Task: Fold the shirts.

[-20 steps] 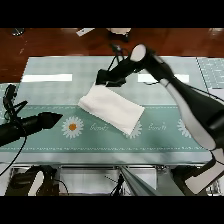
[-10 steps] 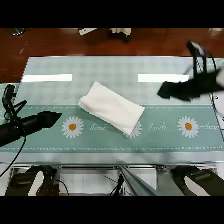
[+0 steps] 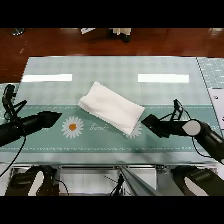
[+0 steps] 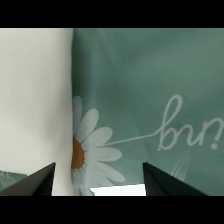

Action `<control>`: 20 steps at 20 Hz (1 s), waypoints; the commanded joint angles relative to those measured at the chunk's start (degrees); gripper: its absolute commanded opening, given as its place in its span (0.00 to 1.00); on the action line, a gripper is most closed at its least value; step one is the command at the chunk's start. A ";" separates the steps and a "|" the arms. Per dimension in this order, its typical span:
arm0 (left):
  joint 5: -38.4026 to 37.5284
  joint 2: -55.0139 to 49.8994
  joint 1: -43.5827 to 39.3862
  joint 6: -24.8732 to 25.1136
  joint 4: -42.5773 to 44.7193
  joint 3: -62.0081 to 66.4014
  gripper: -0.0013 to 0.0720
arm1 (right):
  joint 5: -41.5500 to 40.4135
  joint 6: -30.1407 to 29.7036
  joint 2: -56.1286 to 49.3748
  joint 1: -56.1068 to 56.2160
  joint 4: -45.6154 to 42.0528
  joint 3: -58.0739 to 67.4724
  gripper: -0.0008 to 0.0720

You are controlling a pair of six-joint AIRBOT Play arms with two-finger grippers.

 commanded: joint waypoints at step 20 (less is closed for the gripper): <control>0.02 -3.34 0.02 -0.17 0.00 -0.02 0.06 | 42.45 -15.54 -33.29 -4.79 -9.18 80.67 0.05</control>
